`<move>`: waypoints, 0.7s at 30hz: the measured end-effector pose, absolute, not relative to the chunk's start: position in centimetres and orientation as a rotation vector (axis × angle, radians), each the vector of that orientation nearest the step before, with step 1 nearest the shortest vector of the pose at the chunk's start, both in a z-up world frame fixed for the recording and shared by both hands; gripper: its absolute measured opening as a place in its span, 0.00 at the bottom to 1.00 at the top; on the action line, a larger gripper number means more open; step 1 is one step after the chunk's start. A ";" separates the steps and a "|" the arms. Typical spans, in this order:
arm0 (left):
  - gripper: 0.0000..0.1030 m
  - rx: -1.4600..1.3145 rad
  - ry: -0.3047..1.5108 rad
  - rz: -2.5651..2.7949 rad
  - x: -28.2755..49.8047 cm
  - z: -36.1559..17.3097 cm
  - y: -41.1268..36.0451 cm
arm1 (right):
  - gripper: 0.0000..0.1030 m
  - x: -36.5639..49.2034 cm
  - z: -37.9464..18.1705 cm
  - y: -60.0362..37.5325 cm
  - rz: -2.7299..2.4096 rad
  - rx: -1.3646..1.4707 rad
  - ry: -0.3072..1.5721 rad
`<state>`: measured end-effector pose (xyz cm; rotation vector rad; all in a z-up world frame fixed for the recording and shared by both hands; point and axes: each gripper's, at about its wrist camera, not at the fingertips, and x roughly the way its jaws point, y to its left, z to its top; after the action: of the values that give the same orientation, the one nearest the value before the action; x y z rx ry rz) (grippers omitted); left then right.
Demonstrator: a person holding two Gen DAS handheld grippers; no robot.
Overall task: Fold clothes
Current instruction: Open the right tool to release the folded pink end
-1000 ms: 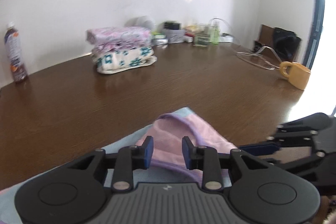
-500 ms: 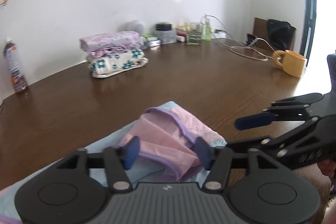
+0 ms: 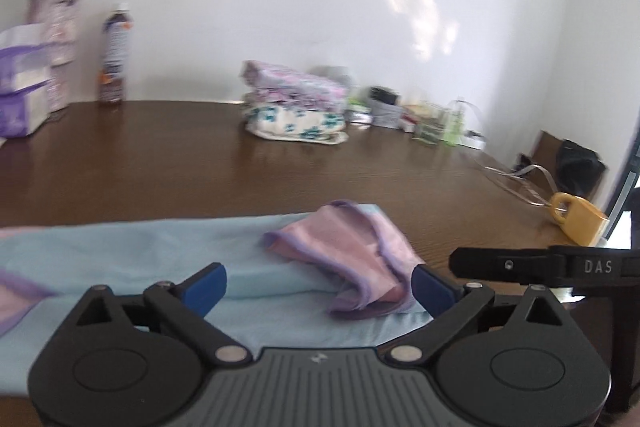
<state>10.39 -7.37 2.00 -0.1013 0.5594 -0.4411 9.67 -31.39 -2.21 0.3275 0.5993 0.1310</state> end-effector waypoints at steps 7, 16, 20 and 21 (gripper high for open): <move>0.96 -0.033 0.538 -0.303 9.2 1.9 -7.2 | 1.00 11.1 -2.3 -29.9 0.190 0.265 0.722; 0.96 -0.074 0.535 -0.305 8.4 1.9 -6.3 | 1.00 10.3 -2.5 -28.1 0.180 0.199 0.726; 0.96 -0.085 0.536 -0.305 8.1 1.9 -6.1 | 1.00 9.9 -2.3 -27.9 0.176 0.195 0.713; 0.96 -0.085 0.535 -0.303 8.0 1.9 -6.0 | 1.00 9.8 -2.3 -27.9 0.179 0.198 0.712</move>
<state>8.00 -6.03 1.92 -0.0853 0.5353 -0.3030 9.83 -27.90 -2.33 0.1976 0.7119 0.1793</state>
